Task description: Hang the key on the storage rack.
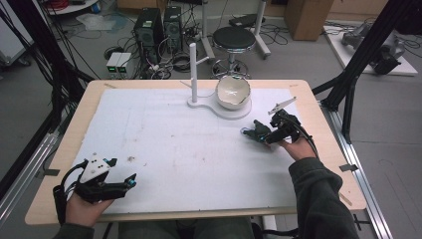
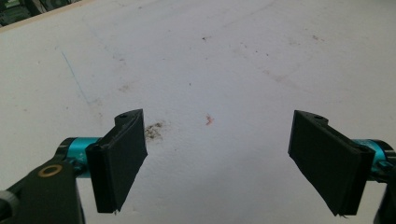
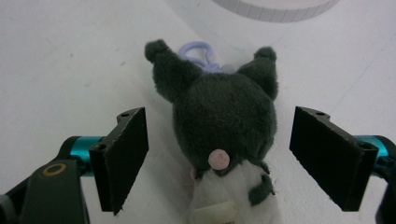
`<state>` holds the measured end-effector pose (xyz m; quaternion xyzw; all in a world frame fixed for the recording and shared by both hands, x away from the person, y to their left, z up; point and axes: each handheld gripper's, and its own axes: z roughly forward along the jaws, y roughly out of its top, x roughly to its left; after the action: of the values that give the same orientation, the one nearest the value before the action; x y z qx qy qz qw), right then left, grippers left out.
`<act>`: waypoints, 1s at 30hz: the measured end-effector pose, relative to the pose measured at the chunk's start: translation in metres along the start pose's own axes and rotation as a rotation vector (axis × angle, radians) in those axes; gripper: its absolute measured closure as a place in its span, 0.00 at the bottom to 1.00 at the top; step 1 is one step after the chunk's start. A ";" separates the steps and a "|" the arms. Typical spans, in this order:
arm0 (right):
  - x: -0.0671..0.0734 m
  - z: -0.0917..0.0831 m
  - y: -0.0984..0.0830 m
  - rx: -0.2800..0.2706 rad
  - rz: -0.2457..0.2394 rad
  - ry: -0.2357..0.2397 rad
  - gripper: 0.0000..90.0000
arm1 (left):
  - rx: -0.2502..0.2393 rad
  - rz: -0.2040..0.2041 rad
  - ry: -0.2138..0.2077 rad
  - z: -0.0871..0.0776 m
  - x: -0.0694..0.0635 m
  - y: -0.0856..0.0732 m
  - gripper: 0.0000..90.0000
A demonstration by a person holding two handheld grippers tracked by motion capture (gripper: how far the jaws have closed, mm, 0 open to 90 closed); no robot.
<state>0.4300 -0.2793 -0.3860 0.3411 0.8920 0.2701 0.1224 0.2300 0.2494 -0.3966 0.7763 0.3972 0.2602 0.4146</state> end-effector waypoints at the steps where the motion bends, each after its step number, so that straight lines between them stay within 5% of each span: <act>1: -0.001 0.003 0.000 0.012 0.003 0.004 0.23 | 0.002 0.002 0.000 0.000 0.000 0.000 0.22; 16: -0.005 0.012 -0.002 0.082 0.001 0.006 0.37 | -0.002 -0.001 -0.001 0.000 0.000 0.000 0.22; 30: -0.005 0.012 -0.001 0.092 -0.005 -0.004 0.52 | -0.004 0.000 0.003 -0.001 0.001 0.000 0.22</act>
<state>0.4380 -0.2789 -0.3967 0.3445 0.9042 0.2277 0.1088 0.2299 0.2503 -0.3962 0.7751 0.3973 0.2623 0.4155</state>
